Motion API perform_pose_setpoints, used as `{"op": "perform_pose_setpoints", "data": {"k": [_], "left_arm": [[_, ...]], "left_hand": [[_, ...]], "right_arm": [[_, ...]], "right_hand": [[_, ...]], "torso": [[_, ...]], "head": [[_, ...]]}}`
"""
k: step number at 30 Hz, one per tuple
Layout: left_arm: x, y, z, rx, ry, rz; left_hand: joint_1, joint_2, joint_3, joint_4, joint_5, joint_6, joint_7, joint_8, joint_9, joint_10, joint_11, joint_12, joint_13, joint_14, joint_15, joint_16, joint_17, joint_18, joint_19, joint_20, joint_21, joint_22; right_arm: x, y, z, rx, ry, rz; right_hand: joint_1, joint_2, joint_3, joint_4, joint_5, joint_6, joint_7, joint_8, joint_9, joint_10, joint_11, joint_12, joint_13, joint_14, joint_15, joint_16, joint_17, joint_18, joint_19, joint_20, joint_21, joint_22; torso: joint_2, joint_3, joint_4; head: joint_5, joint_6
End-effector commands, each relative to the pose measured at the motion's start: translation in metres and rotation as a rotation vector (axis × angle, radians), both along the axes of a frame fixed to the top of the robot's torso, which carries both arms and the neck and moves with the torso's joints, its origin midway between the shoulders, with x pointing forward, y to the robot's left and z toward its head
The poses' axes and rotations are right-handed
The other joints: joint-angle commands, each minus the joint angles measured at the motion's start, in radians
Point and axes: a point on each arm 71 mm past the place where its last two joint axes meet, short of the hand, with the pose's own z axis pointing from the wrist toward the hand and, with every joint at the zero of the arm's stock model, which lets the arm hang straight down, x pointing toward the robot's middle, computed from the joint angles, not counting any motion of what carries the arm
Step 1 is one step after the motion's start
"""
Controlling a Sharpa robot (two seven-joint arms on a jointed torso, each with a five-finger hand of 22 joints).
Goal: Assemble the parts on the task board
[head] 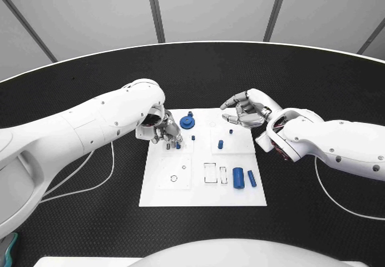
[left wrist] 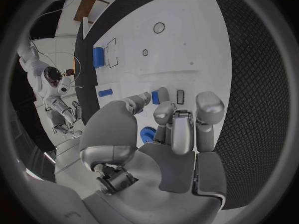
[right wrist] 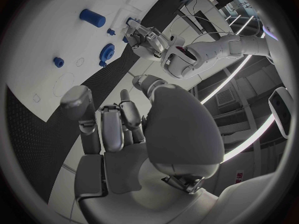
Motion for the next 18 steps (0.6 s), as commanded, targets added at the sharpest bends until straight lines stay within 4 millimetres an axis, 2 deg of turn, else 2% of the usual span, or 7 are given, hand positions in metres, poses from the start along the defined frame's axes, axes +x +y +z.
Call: {"op": "perform_pose_setpoints", "data": {"k": [1, 18], "left_arm": [[-0.0001, 0.0039, -0.0003, 0.052, 0.002, 0.023], [-0.0005, 0.0048, 0.0001, 0.042, -0.01, 0.032]], "left_hand": [[0.0, -0.01, -0.005, 0.0, 0.001, 0.008, -0.002, -0.005, 0.001, -0.006, -0.002, -0.004, 0.0, 0.081, -0.007, -0.002, 0.154, -0.013, 0.004, -0.003, -0.002, 0.0], [0.001, -0.015, -0.014, 0.003, 0.001, 0.009, -0.002, -0.007, 0.003, -0.006, -0.002, -0.005, -0.002, 0.081, -0.007, -0.002, 0.153, -0.013, 0.005, -0.004, -0.002, 0.0]], "right_arm": [[0.0, 0.0, 0.0, 0.0, 0.0, 0.0], [0.0001, -0.0005, 0.0001, 0.0, -0.001, -0.002]], "right_hand": [[-0.011, -0.002, 0.005, 0.002, 0.004, 0.002, 0.001, 0.003, -0.001, -0.006, 0.002, -0.004, 0.0, 0.041, -0.005, -0.004, 0.0, 0.015, -0.005, 0.003, -0.005, 0.0], [-0.011, -0.002, 0.005, 0.002, 0.004, 0.002, 0.001, 0.003, -0.001, -0.006, 0.002, -0.004, 0.0, 0.041, -0.005, -0.004, 0.0, 0.015, -0.005, 0.003, -0.005, 0.0]], "torso": [[0.0, 0.0, -0.0002], [0.0, -0.0006, -0.0007]], "head": [[0.0, 0.0], [0.0, 0.002]]}}
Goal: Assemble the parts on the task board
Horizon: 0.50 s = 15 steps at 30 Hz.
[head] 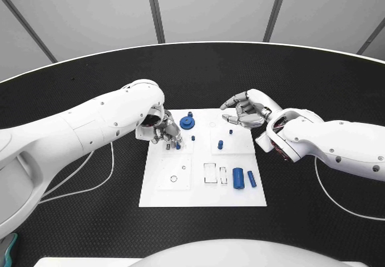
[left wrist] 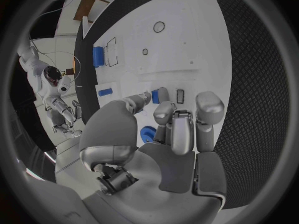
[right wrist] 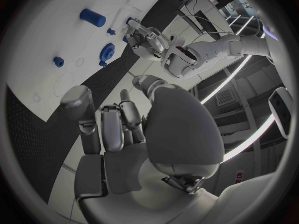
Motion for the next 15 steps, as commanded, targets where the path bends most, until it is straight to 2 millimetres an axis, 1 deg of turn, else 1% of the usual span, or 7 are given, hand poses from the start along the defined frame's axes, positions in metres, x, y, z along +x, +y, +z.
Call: {"op": "perform_pose_setpoints", "data": {"k": [1, 6, 8, 14, 15], "left_arm": [[-0.001, 0.004, 0.0, 0.045, -0.002, 0.025], [-0.002, 0.008, 0.0, 0.038, -0.012, 0.03], [-0.002, 0.01, 0.001, 0.036, -0.019, 0.033], [-0.003, 0.017, 0.005, 0.026, -0.042, 0.046], [-0.003, 0.019, 0.006, 0.024, -0.046, 0.048]], "left_hand": [[-0.004, -0.01, -0.007, 0.001, 0.001, 0.009, -0.002, -0.007, 0.002, -0.006, -0.002, -0.005, -0.001, 0.078, -0.004, -0.002, 0.153, -0.013, 0.004, -0.004, -0.002, 0.0], [-0.006, -0.015, -0.018, 0.008, 0.001, 0.01, -0.001, -0.008, 0.003, -0.006, -0.002, -0.005, -0.001, 0.077, -0.004, -0.002, 0.152, -0.013, 0.004, -0.004, -0.003, -0.001], [-0.009, -0.018, -0.027, 0.015, 0.001, 0.011, -0.001, -0.009, 0.004, -0.006, -0.001, -0.006, -0.001, 0.077, -0.004, -0.002, 0.152, -0.013, 0.004, -0.004, -0.003, -0.002], [-0.008, -0.022, -0.035, 0.019, 0.001, 0.01, -0.001, -0.011, 0.004, -0.007, -0.001, -0.006, -0.003, 0.077, -0.004, -0.002, 0.152, -0.012, 0.003, -0.004, -0.006, -0.008], [-0.008, -0.022, -0.035, 0.019, 0.001, 0.01, -0.001, -0.011, 0.004, -0.007, -0.001, -0.006, -0.003, 0.077, -0.004, -0.002, 0.152, -0.012, 0.003, -0.004, -0.006, -0.008]], "right_arm": [[0.0, 0.0, 0.0, 0.0, 0.0, 0.0], [0.001, 0.0, 0.0, -0.001, -0.001, -0.001], [0.001, -0.001, 0.0, -0.001, -0.002, -0.003], [0.003, -0.002, -0.001, -0.004, -0.003, -0.007], [0.003, -0.003, -0.001, -0.004, -0.003, -0.007]], "right_hand": [[-0.011, -0.002, 0.005, 0.001, 0.004, 0.002, 0.001, 0.003, -0.001, -0.006, 0.002, -0.004, 0.0, 0.041, -0.005, -0.004, 0.0, 0.015, -0.005, 0.003, -0.005, 0.0], [-0.011, -0.002, 0.005, 0.001, 0.004, 0.002, 0.001, 0.003, -0.001, -0.006, 0.002, -0.004, 0.0, 0.041, -0.005, -0.004, 0.0, 0.015, -0.005, 0.003, -0.005, 0.0], [-0.014, -0.003, 0.008, -0.002, 0.005, 0.002, 0.001, 0.003, -0.002, -0.006, 0.002, -0.005, -0.002, 0.04, -0.006, -0.005, -0.001, 0.015, -0.005, 0.003, -0.007, 0.0], [-0.014, -0.003, 0.008, -0.002, 0.005, 0.002, 0.001, 0.003, -0.002, -0.006, 0.002, -0.005, -0.002, 0.04, -0.006, -0.005, -0.001, 0.015, -0.005, 0.003, -0.007, 0.0], [-0.014, -0.003, 0.008, -0.002, 0.005, 0.002, 0.001, 0.003, -0.002, -0.006, 0.002, -0.005, -0.002, 0.04, -0.006, -0.005, -0.001, 0.015, -0.005, 0.003, -0.007, 0.0]], "torso": [[0.0, -0.0007, -0.0003], [-0.002, -0.0015, 0.0009], [-0.002, -0.0015, 0.0007], [0.0, -0.0013, -0.0003], [-0.001, -0.0025, -0.0002]], "head": [[0.001, 0.001], [0.001, 0.001], [0.001, 0.001], [0.002, 0.005], [0.002, 0.006]]}}
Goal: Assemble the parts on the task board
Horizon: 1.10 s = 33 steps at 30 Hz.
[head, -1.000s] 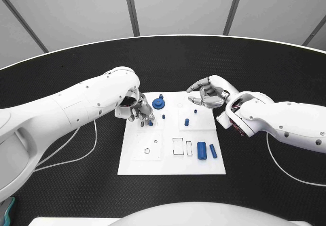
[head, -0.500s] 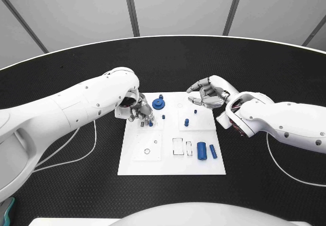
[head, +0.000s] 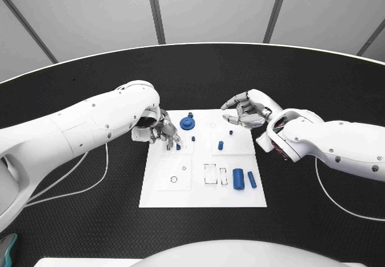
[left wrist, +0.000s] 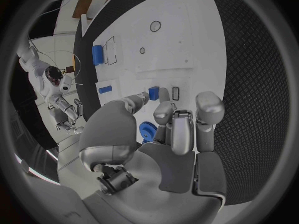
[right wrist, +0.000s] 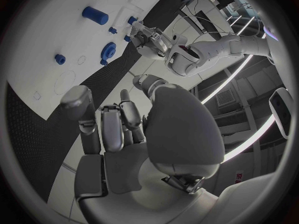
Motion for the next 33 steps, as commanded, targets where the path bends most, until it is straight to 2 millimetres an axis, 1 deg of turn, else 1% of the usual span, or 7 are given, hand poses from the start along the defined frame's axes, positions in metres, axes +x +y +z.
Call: {"op": "perform_pose_setpoints", "data": {"k": [1, 12, 19, 20, 22, 28, 33], "left_arm": [[0.0, 0.008, 0.003, 0.036, -0.009, 0.03], [0.0, 0.015, 0.026, -0.059, -0.042, 0.07], [0.008, 0.033, 0.055, -0.151, -0.098, 0.159], [0.01, 0.036, 0.059, -0.165, -0.108, 0.176], [0.013, 0.044, 0.065, -0.2, -0.126, 0.217], [0.022, 0.06, 0.077, -0.28, -0.184, 0.304], [0.029, 0.065, 0.082, -0.305, -0.222, 0.332]], "left_hand": [[0.0, -0.009, -0.007, -0.001, 0.001, 0.006, 0.002, -0.006, 0.001, -0.007, -0.001, -0.006, 0.0, 0.077, -0.004, -0.002, 0.152, -0.012, 0.003, -0.004, -0.006, -0.002], [0.007, -0.018, -0.027, 0.01, 0.001, -0.001, 0.005, -0.016, 0.001, -0.02, 0.001, -0.017, -0.022, 0.077, -0.002, -0.003, 0.151, -0.008, -0.007, -0.003, -0.021, -0.027], [0.053, -0.015, -0.046, 0.017, 0.002, -0.024, 0.017, -0.043, -0.003, -0.073, 0.012, -0.064, -0.109, 0.076, 0.007, -0.004, 0.148, 0.004, -0.035, 0.005, -0.069, -0.1], [0.076, -0.015, -0.047, 0.019, 0.002, -0.055, 0.033, -0.072, -0.015, -0.123, 0.024, -0.106, -0.187, 0.072, 0.017, -0.008, 0.135, 0.013, -0.057, 0.01, -0.105, -0.157], [0.101, -0.015, -0.048, 0.021, 0.002, -0.073, 0.046, -0.093, -0.024, -0.148, 0.037, -0.125, -0.222, 0.069, 0.028, -0.011, 0.127, 0.017, -0.068, 0.018, -0.127, -0.185], [0.136, -0.018, -0.045, 0.018, 0.002, -0.082, 0.055, -0.107, -0.031, -0.172, 0.045, -0.141, -0.254, 0.066, 0.036, -0.013, 0.12, 0.02, -0.073, 0.025, -0.141, -0.203], [0.145, -0.019, -0.045, 0.018, 0.003, -0.084, 0.056, -0.109, -0.033, -0.174, 0.046, -0.141, -0.255, 0.066, 0.038, -0.013, 0.119, 0.021, -0.073, 0.026, -0.144, -0.207]], "right_arm": [[0.001, -0.001, 0.0, -0.001, -0.001, -0.002], [0.003, -0.003, -0.004, -0.006, 0.001, -0.009], [0.003, -0.006, -0.006, -0.008, 0.004, -0.015], [0.003, -0.006, -0.007, -0.008, 0.004, -0.016], [0.003, -0.007, -0.007, -0.009, 0.004, -0.017], [0.004, -0.008, -0.008, -0.01, 0.003, -0.021], [0.004, -0.007, -0.009, -0.01, 0.005, -0.02]], "right_hand": [[-0.009, 0.003, 0.005, 0.001, 0.005, 0.002, 0.001, 0.003, -0.001, -0.006, 0.002, -0.005, -0.002, 0.04, -0.006, -0.005, -0.001, 0.015, -0.005, 0.003, -0.007, 0.0], [-0.009, 0.003, 0.005, 0.001, 0.005, 0.002, 0.001, 0.003, -0.001, -0.006, 0.002, -0.005, -0.002, 0.04, -0.006, -0.005, -0.001, 0.015, -0.005, 0.003, -0.007, 0.0], [-0.012, 0.003, 0.006, 0.0, 0.006, 0.002, 0.001, 0.003, -0.001, -0.006, 0.002, -0.005, -0.001, 0.04, -0.006, -0.005, -0.001, 0.015, -0.006, 0.003, -0.008, 0.0], [-0.012, 0.003, 0.006, 0.0, 0.006, 0.002, 0.001, 0.003, -0.001, -0.006, 0.002, -0.005, -0.001, 0.04, -0.006, -0.005, -0.001, 0.015, -0.006, 0.003, -0.008, 0.0], [-0.012, 0.003, 0.006, 0.0, 0.006, 0.002, 0.001, 0.003, -0.001, -0.006, 0.002, -0.005, -0.001, 0.04, -0.006, -0.005, -0.001, 0.015, -0.006, 0.003, -0.008, 0.0], [-0.012, 0.003, 0.006, 0.0, 0.006, 0.002, 0.001, 0.003, -0.001, -0.006, 0.002, -0.005, -0.001, 0.04, -0.006, -0.005, -0.001, 0.015, -0.006, 0.003, -0.008, 0.0], [-0.012, 0.004, 0.008, -0.001, 0.006, 0.002, 0.001, 0.003, -0.001, -0.006, 0.002, -0.005, -0.002, 0.04, -0.006, -0.005, 0.0, 0.015, -0.006, 0.003, -0.009, 0.0]], "torso": [[0.0, -0.0011, -0.0005], [-0.002, -0.0012, -0.002], [-0.001, 0.0004, 0.0005], [-0.001, 0.0005, 0.0009], [-0.001, 0.0001, 0.0013], [0.001, -0.0017, 0.0013], [0.003, -0.0008, -0.0014]], "head": [[0.001, 0.003], [0.009, 0.016], [0.008, 0.032], [0.009, 0.035], [0.009, 0.038], [0.012, 0.049], [0.018, 0.059]]}}
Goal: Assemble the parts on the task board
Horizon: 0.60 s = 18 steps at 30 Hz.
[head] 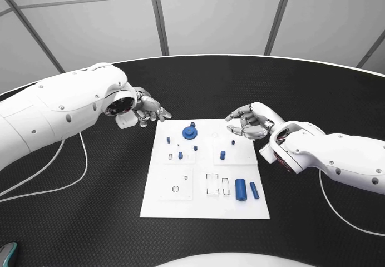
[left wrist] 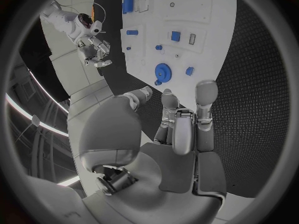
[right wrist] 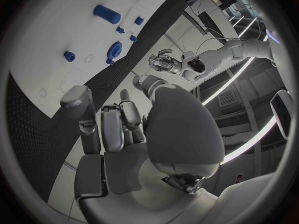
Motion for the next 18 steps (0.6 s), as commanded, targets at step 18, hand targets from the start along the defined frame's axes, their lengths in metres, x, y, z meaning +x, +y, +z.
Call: {"op": "perform_pose_setpoints", "data": {"k": [18], "left_arm": [[0.019, 0.006, -0.017, 0.105, -0.078, -0.012]], "left_hand": [[-0.011, -0.009, -0.146, 0.047, 0.002, -0.029, 0.016, -0.035, -0.025, -0.033, 0.018, -0.005, -0.028, 0.059, 0.019, -0.009, 0.104, 0.024, -0.008, 0.015, -0.021, -0.022]], "right_arm": [[-0.001, 0.004, 0.0, 0.008, -0.012, 0.007]], "right_hand": [[-0.009, 0.0, 0.007, 0.001, 0.007, 0.002, 0.001, 0.004, -0.002, -0.007, 0.002, -0.006, -0.002, 0.041, -0.006, -0.005, 0.0, 0.016, -0.006, 0.003, -0.004, -0.001]], "torso": [[0.006, 0.0008, -0.0023]], "head": [[0.03, 0.022]]}}
